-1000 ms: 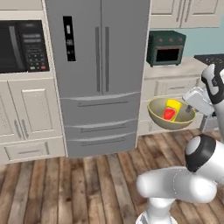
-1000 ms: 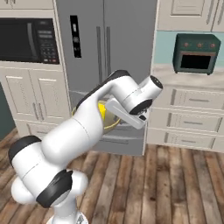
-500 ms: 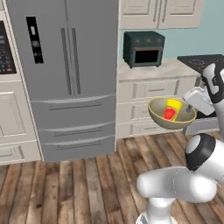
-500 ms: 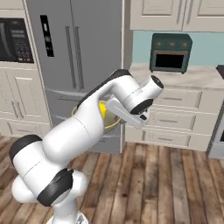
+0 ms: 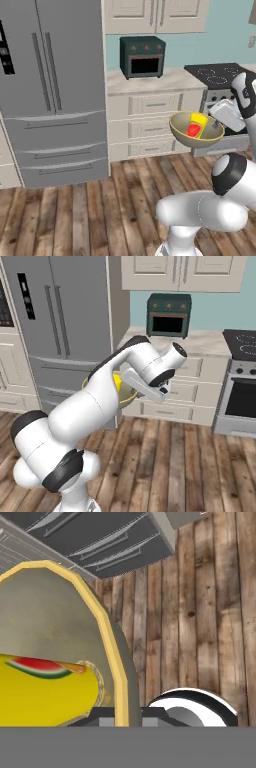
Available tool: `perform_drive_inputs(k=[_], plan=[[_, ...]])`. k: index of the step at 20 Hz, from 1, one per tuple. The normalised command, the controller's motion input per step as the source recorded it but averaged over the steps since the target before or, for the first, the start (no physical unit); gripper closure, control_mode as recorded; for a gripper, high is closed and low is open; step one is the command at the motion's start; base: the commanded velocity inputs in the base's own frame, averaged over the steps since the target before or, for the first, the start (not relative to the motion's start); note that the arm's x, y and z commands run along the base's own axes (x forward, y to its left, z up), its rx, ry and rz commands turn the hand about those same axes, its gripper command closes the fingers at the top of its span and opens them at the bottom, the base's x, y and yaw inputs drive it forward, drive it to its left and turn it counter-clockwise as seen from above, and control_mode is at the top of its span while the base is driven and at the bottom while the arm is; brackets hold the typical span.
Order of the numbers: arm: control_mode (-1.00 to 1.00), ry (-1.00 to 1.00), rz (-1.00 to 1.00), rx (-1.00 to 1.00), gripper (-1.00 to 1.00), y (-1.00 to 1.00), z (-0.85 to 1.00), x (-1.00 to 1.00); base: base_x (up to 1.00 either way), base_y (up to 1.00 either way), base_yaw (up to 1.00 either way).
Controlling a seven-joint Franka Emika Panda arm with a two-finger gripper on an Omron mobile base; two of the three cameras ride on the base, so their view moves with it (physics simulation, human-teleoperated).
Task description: Place the cup inside the bowl on the dining table and move the bowl to any counter.
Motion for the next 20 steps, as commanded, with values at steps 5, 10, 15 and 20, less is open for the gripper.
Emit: perform_drive_inputs(k=[5, 10, 15, 20], plan=[[1.0, 0.0, 0.0, 0.0, 1.0, 0.0, 0.0, 0.0, 0.32, -0.74, 0.0], [1.0, 0.0, 0.0, 0.0, 1.0, 0.0, 0.0, 0.0, 0.36, -0.75, 0.0], [1.0, 0.0, 0.0, 0.0, 1.0, 0.0, 0.0, 0.0, 0.38, -0.76, 0.0], [1.0, 0.0, 0.0, 0.0, 1.0, 0.0, 0.0, 0.0, 0.38, -0.75, 0.0]])
